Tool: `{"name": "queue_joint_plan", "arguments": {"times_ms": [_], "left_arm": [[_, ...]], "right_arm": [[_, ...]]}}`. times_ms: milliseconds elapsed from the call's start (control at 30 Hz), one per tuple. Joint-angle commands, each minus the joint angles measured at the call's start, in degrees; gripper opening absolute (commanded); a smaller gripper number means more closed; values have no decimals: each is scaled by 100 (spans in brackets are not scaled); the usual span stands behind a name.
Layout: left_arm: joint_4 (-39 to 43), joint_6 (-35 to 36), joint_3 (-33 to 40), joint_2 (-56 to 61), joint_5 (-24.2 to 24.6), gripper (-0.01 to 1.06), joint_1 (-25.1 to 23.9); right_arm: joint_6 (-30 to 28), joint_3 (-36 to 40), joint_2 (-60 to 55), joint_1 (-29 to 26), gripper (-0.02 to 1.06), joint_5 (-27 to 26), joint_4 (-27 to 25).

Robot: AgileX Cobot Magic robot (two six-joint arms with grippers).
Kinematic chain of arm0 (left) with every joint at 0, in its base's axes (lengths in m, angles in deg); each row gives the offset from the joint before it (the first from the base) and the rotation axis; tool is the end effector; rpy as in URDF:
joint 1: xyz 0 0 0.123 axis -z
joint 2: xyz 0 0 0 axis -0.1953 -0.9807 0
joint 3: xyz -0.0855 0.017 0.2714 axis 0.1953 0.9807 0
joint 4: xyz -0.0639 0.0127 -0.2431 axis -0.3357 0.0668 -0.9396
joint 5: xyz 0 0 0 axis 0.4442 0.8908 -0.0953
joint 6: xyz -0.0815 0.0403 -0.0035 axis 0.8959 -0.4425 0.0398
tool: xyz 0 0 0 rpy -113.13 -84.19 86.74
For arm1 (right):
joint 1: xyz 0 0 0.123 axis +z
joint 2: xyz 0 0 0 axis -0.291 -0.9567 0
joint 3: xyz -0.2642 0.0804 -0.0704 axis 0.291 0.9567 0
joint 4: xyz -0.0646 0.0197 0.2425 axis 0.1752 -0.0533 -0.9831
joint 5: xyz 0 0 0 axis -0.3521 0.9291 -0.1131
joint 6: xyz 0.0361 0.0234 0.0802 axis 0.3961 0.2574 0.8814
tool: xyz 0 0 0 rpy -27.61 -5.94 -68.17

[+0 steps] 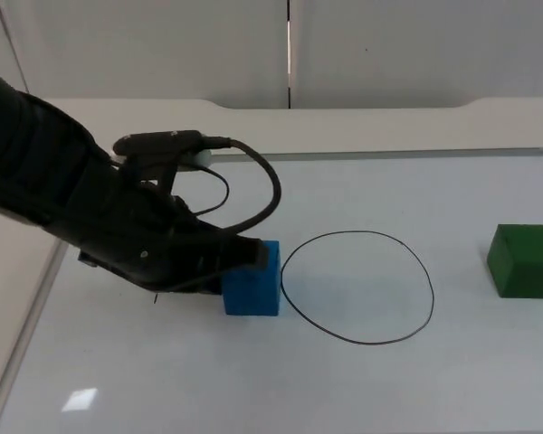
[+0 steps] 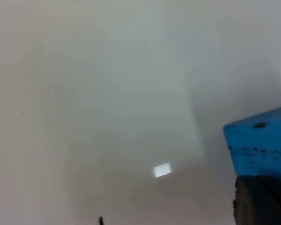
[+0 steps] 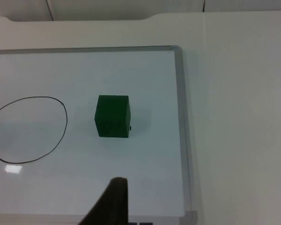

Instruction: Push the two cubes into the marked area.

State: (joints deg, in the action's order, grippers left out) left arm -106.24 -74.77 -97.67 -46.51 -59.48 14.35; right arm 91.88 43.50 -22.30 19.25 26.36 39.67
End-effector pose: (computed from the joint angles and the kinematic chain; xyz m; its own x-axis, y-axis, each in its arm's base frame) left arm 0.2931 -0.1564 0.0929 -0.8768 0.1289 -0.4632 0.2763 0.9235 -0.2660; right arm -0.0079 -0.0024 0.2817 -0.4606 0.0227 -0.8873 -0.0008 0.9997 0.0260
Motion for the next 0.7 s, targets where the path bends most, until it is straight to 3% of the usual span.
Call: {"name": "queue_joint_plan", "arguments": {"times_ms": [0,667], "left_arm": [[-76,-25,-87,3,-29,0,70],[-138,0,-134,3,-29,0,379]], "right_arm": [[7,39,20,22,105,-45,-16],[7,39,20,22,105,-45,-16]]}}
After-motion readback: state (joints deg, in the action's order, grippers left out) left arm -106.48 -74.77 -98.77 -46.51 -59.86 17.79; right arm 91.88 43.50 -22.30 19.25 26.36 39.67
